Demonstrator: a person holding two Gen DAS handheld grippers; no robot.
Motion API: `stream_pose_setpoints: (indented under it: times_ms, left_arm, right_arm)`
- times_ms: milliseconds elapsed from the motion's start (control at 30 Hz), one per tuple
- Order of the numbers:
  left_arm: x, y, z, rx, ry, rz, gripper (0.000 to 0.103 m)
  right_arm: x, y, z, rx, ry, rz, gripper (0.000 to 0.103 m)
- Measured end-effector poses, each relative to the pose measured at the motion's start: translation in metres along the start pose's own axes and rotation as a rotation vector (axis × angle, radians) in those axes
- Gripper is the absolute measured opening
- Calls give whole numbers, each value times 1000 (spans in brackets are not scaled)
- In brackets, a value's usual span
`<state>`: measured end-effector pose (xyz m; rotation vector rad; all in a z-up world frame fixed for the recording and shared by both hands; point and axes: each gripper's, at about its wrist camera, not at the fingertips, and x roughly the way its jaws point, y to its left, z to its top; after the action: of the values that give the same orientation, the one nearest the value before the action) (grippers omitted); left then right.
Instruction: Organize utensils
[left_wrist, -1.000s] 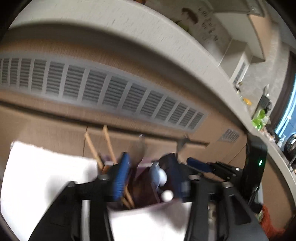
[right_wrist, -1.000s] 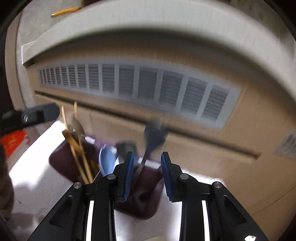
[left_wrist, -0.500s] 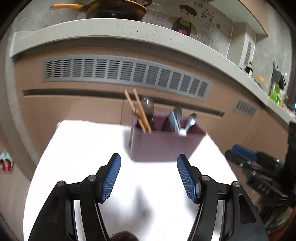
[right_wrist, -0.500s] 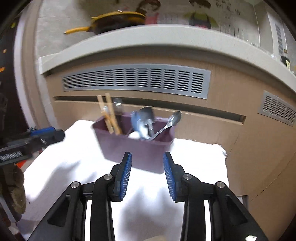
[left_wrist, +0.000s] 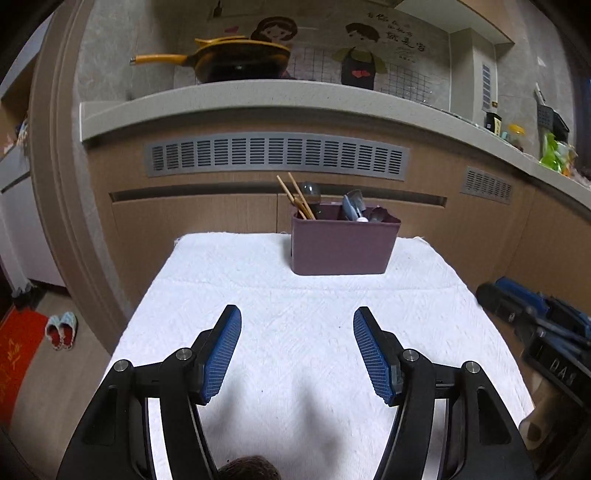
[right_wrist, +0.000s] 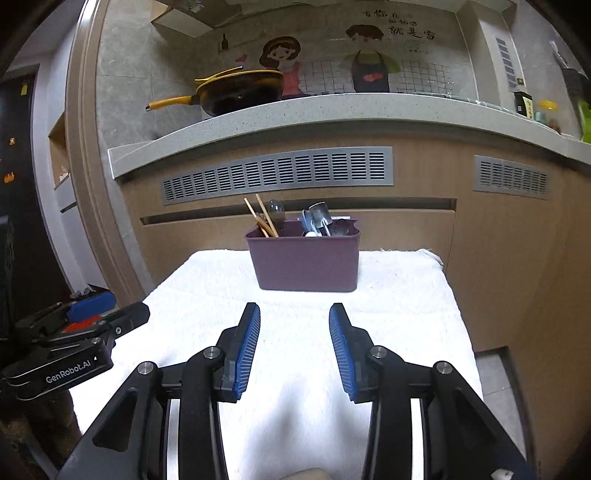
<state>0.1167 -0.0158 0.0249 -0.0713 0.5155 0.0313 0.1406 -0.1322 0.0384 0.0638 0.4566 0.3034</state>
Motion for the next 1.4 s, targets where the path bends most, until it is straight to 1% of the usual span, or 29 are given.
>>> stream_pose_setpoints:
  times_ms: [133,333,733,1400]
  left_arm:
    - [-10,-6,3,12,-27,0,64]
    - [-9,-10,4,21,-10,-18,64]
    - [-4,-10,1,17,14,-23,64]
    - [-3,-11,-2,18,22,-27,64]
  right_arm:
    - [-1,4,-3,-15,17,-4,37]
    - [-1,3,-5,-11,28,5,38]
    - [2,6,-9,-27,40,9,42]
    - [2,3,-9,-23,41,2,44]
